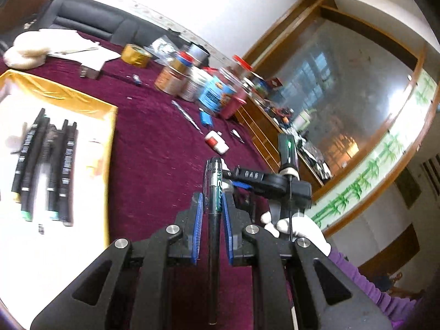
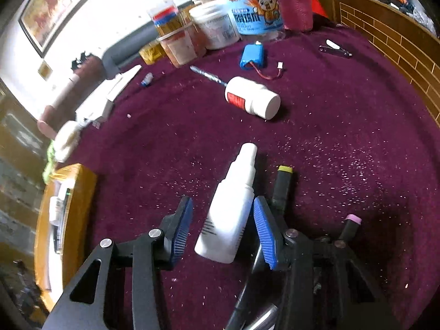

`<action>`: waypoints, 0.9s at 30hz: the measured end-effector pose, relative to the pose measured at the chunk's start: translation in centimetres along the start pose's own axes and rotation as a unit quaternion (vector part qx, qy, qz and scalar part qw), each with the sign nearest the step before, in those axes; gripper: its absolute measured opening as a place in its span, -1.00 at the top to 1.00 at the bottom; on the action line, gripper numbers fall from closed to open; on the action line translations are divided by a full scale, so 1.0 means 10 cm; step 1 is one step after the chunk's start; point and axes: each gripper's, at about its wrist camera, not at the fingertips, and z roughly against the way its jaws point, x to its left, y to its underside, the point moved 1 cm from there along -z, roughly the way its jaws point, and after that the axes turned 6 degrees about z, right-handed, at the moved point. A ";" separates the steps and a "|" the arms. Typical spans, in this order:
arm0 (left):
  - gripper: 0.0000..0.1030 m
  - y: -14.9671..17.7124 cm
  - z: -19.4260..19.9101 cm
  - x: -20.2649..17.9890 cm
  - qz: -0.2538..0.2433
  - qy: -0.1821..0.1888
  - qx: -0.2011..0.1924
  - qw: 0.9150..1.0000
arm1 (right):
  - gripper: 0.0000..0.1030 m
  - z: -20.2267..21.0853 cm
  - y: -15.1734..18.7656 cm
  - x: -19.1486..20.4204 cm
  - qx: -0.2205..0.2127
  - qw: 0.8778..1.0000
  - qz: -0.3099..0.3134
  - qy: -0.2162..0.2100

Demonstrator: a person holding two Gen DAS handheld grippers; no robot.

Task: Organize rigid objects
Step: 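Carry the pen and spray bottle into the box and open both tools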

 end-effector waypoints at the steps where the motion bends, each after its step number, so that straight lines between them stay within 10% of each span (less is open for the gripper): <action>1: 0.78 -0.03 0.06 0.07 0.007 -0.005 -0.006 1.000 | 0.44 -0.04 0.00 0.03 0.003 1.000 0.005 0.014; 12: 0.78 -0.37 0.80 0.85 0.050 -0.120 -0.057 0.990 | 0.49 0.36 0.04 0.47 -0.024 0.996 0.022 -0.078; 27: 0.77 -0.64 0.80 1.71 0.121 -0.269 -0.011 0.955 | 0.48 0.17 0.48 1.99 0.055 0.968 0.113 -0.218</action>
